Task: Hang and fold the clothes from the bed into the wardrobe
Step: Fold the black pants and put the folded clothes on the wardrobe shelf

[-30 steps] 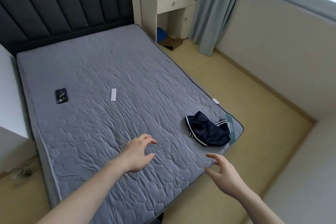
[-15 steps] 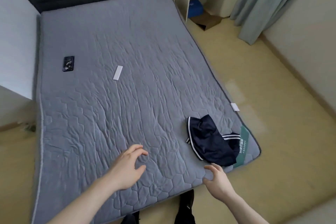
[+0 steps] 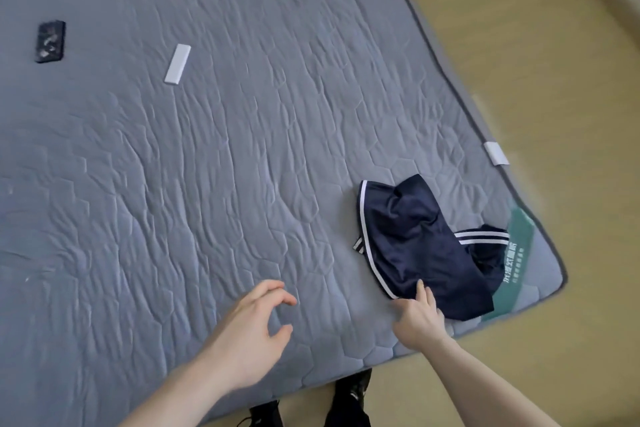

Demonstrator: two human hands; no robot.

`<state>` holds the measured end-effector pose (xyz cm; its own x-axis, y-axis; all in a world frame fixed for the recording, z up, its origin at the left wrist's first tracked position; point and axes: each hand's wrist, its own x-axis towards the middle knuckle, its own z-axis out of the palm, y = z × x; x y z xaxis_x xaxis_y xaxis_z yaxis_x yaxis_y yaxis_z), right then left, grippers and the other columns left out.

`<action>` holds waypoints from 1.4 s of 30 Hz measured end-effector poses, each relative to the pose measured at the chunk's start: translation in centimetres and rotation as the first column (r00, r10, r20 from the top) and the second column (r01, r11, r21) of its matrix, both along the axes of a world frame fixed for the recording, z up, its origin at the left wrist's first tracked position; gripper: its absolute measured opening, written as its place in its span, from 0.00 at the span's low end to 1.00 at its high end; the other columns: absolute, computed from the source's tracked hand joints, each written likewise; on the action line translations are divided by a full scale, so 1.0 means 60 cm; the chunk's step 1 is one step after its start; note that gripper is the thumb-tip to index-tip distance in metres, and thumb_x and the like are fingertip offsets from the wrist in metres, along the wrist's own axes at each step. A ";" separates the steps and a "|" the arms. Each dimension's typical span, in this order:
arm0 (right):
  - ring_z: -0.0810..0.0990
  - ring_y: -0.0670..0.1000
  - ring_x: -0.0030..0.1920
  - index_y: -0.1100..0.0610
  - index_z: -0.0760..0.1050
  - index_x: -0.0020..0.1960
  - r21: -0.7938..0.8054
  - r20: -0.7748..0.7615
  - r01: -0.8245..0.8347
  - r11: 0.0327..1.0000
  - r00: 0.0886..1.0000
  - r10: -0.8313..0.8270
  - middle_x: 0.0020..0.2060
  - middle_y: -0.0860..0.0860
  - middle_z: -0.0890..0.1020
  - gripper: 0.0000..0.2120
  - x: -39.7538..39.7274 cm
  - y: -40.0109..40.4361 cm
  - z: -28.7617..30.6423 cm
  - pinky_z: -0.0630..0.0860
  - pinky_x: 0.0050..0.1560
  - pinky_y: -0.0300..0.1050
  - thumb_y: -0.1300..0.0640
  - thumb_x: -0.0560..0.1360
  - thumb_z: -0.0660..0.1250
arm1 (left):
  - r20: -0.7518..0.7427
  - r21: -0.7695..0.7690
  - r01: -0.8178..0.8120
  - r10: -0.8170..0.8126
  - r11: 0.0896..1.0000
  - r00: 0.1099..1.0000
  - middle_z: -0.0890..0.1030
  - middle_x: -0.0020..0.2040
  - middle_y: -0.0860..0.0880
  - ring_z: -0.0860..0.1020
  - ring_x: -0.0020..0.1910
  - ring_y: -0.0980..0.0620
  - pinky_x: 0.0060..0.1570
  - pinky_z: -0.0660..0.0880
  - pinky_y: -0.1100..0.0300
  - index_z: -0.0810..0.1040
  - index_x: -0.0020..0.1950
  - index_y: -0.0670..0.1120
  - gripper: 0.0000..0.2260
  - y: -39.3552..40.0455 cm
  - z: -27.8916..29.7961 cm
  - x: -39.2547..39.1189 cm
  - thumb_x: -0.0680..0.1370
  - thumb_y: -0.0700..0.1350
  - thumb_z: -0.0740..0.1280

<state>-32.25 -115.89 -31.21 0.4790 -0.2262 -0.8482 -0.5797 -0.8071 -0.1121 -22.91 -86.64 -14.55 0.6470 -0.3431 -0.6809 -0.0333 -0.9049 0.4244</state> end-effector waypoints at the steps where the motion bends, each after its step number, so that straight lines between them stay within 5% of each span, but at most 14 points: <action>1: 0.40 0.60 0.83 0.42 0.71 0.74 -0.016 -0.008 -0.004 1.000 1.000 0.004 0.83 0.58 0.41 0.26 0.002 0.000 -0.018 0.55 0.78 0.60 0.58 0.77 0.60 | 0.002 -0.005 0.005 -0.005 1.000 1.000 0.61 0.70 0.69 0.73 0.63 0.62 0.65 0.66 0.64 0.73 0.64 0.62 0.12 -0.001 -0.014 -0.005 0.81 0.54 0.66; 4: 0.47 0.58 0.82 0.52 0.68 0.74 -0.091 0.005 0.023 0.996 1.000 -0.023 0.82 0.56 0.50 0.24 0.004 0.002 -0.053 0.58 0.76 0.60 0.58 0.78 0.60 | 0.004 0.004 0.028 -0.028 1.000 1.000 0.60 0.71 0.71 0.69 0.69 0.64 0.68 0.65 0.63 0.72 0.66 0.63 0.14 0.009 -0.036 -0.023 0.80 0.56 0.65; 7: 0.71 0.53 0.72 0.54 0.73 0.68 -0.045 0.189 0.139 0.989 0.974 -0.128 0.71 0.49 0.72 0.19 0.009 0.009 -0.031 0.69 0.69 0.54 0.59 0.78 0.63 | 0.005 0.024 0.045 -0.045 0.999 0.999 0.63 0.71 0.70 0.67 0.70 0.65 0.68 0.65 0.65 0.72 0.66 0.62 0.14 0.031 -0.029 -0.038 0.80 0.56 0.65; 10: 0.82 0.46 0.52 0.46 0.81 0.50 0.210 0.479 0.317 0.925 0.791 -0.380 0.50 0.41 0.84 0.09 0.017 0.029 0.061 0.75 0.53 0.44 0.60 0.77 0.70 | 0.004 0.032 0.055 -0.055 0.998 0.998 0.65 0.69 0.69 0.68 0.68 0.66 0.64 0.62 0.71 0.73 0.65 0.61 0.13 0.047 0.014 -0.049 0.80 0.54 0.65; 14: 0.72 0.48 0.34 0.53 0.78 0.44 0.586 0.408 0.488 0.647 0.512 -0.756 0.32 0.44 0.78 0.11 0.026 0.063 0.253 0.69 0.38 0.42 0.68 0.78 0.65 | 0.013 0.017 0.038 -0.038 0.999 0.999 0.65 0.68 0.70 0.71 0.58 0.67 0.59 0.62 0.72 0.73 0.65 0.62 0.14 0.047 0.107 -0.055 0.80 0.54 0.65; 18: 0.66 0.49 0.33 0.58 0.74 0.43 0.756 0.329 0.403 0.516 0.448 -0.831 0.33 0.49 0.73 0.11 0.032 0.091 0.475 0.63 0.33 0.40 0.71 0.80 0.60 | 0.007 -0.074 -0.018 0.019 0.997 1.000 0.66 0.68 0.67 0.71 0.68 0.62 0.68 0.67 0.62 0.71 0.70 0.60 0.19 0.052 0.220 -0.057 0.80 0.49 0.66; 23: 0.70 0.49 0.37 0.59 0.73 0.41 0.855 0.306 0.251 0.453 0.461 -0.833 0.35 0.50 0.74 0.12 0.028 0.168 0.699 0.67 0.36 0.37 0.72 0.79 0.60 | -0.048 -0.160 -0.069 0.062 0.985 0.997 0.70 0.70 0.60 0.74 0.64 0.59 0.64 0.73 0.58 0.68 0.74 0.56 0.29 0.075 0.364 -0.068 0.74 0.48 0.72; 27: 0.73 0.45 0.37 0.56 0.73 0.42 0.906 0.256 0.210 0.368 0.419 -0.871 0.37 0.48 0.75 0.12 0.023 0.249 0.809 0.70 0.36 0.35 0.69 0.81 0.60 | -0.220 -0.254 -0.028 -0.029 0.967 0.975 0.82 0.47 0.63 0.79 0.49 0.64 0.51 0.76 0.69 0.78 0.51 0.56 0.10 0.117 0.453 -0.121 0.73 0.42 0.68; 30: 0.73 0.47 0.38 0.54 0.74 0.44 0.916 0.260 0.197 0.350 0.373 -0.891 0.38 0.48 0.76 0.12 0.020 0.308 0.852 0.70 0.37 0.38 0.66 0.82 0.60 | -0.294 -0.266 -0.068 -0.014 0.961 0.956 0.78 0.35 0.57 0.74 0.36 0.67 0.38 0.69 0.74 0.74 0.38 0.51 0.13 0.160 0.498 -0.156 0.78 0.36 0.61; 32: 0.70 0.51 0.40 0.52 0.75 0.43 0.901 0.292 0.217 0.375 0.337 -0.895 0.39 0.49 0.74 0.13 0.022 0.340 0.865 0.68 0.39 0.43 0.65 0.82 0.60 | -0.342 -0.282 -0.120 0.017 0.952 0.940 0.77 0.39 0.46 0.73 0.36 0.58 0.38 0.67 0.72 0.72 0.39 0.40 0.11 0.196 0.505 -0.182 0.80 0.32 0.57; 35: 0.66 0.53 0.41 0.50 0.75 0.44 0.873 0.330 0.272 0.406 0.286 -0.900 0.39 0.51 0.73 0.12 0.035 0.373 0.878 0.65 0.38 0.47 0.63 0.81 0.61 | -0.482 -0.379 -0.423 0.215 0.823 0.849 0.80 0.39 0.51 0.76 0.40 0.57 0.51 0.74 0.66 0.78 0.45 0.35 0.10 0.246 0.494 -0.225 0.80 0.37 0.60; 37: 0.68 0.52 0.40 0.50 0.76 0.44 0.852 0.356 0.310 0.422 0.247 -0.901 0.37 0.49 0.74 0.12 0.052 0.388 0.887 0.66 0.38 0.46 0.63 0.81 0.61 | -0.648 -0.467 -0.603 0.213 0.647 0.731 0.83 0.47 0.50 0.78 0.49 0.53 0.63 0.73 0.52 0.83 0.53 0.44 0.13 0.266 0.494 -0.245 0.76 0.44 0.60; 38: 0.69 0.51 0.40 0.50 0.76 0.44 0.844 0.361 0.331 0.421 0.229 -0.904 0.37 0.48 0.75 0.12 0.061 0.395 0.892 0.67 0.39 0.45 0.63 0.81 0.61 | -0.675 -0.479 -0.608 0.177 0.633 0.716 0.83 0.52 0.49 0.79 0.54 0.51 0.65 0.71 0.50 0.82 0.58 0.49 0.14 0.271 0.499 -0.251 0.77 0.47 0.61; 42: 0.75 0.51 0.46 0.51 0.77 0.45 0.835 0.333 0.379 0.398 0.228 -0.915 0.42 0.49 0.78 0.10 0.096 0.435 0.899 0.73 0.47 0.47 0.63 0.80 0.62 | -0.328 -0.432 -0.366 0.234 0.824 0.915 0.85 0.56 0.55 0.82 0.57 0.58 0.64 0.77 0.54 0.80 0.60 0.57 0.13 0.262 0.496 -0.252 0.77 0.55 0.73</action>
